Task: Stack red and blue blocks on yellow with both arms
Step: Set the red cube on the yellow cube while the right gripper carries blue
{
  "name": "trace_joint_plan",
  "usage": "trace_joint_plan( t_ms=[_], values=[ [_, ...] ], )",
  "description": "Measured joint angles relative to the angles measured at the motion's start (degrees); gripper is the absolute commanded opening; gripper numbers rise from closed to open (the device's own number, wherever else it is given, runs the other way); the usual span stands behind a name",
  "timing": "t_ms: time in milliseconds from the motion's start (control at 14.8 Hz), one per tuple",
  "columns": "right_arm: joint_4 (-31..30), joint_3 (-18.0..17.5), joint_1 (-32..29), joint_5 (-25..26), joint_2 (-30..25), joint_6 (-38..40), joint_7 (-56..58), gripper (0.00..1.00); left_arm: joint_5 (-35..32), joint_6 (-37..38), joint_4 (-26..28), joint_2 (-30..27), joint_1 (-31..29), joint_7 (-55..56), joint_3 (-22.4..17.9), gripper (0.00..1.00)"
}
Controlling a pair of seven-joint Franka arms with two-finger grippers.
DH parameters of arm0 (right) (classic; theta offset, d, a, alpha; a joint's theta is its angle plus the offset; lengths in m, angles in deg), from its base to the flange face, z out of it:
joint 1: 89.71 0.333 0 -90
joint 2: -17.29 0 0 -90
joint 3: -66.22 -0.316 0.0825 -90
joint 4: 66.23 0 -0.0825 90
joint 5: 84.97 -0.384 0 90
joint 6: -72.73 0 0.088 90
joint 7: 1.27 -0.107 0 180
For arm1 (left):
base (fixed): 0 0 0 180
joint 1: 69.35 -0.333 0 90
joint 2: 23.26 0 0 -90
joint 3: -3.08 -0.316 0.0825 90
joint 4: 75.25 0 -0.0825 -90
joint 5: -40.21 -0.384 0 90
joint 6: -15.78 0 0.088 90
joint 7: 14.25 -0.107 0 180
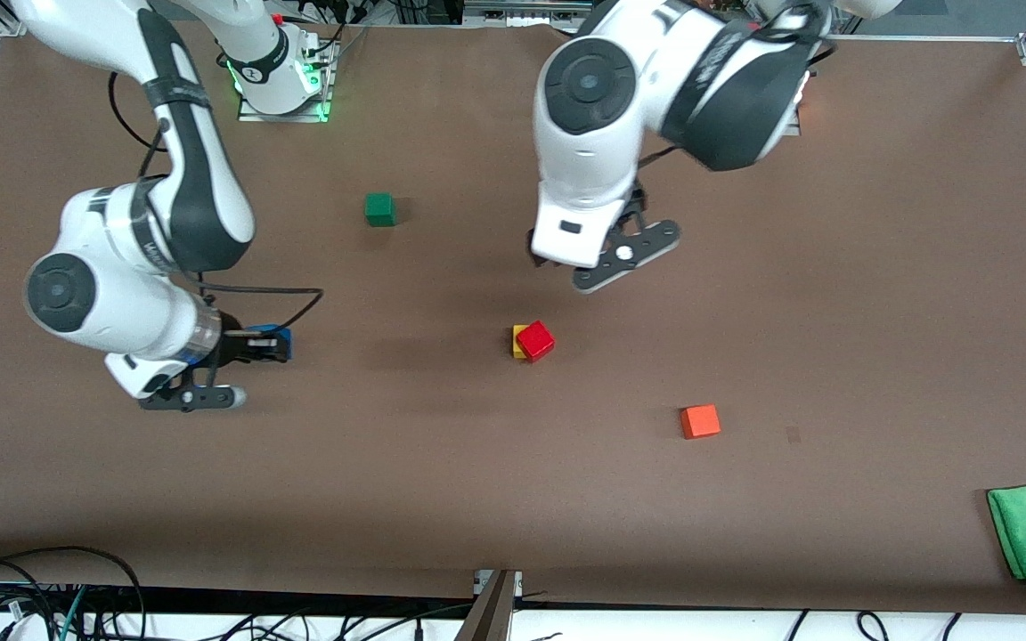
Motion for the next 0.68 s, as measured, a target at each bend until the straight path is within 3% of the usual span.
trace_joint_plan(
  t_ms=[339,678],
  values=[
    [1.7,-0.2,7.0,0.1,0.6,0.0,-10.8,0.01,0.0,13.0,0.0,-6.4,-10.1,-23.2,-0.5,1.00],
    [6.4,-0.3,14.0,0.1,4.0,-0.1,-21.6,0.01,0.0,18.1,0.1,-11.1,-24.5,-45.1,-0.7,1.00]
  ],
)
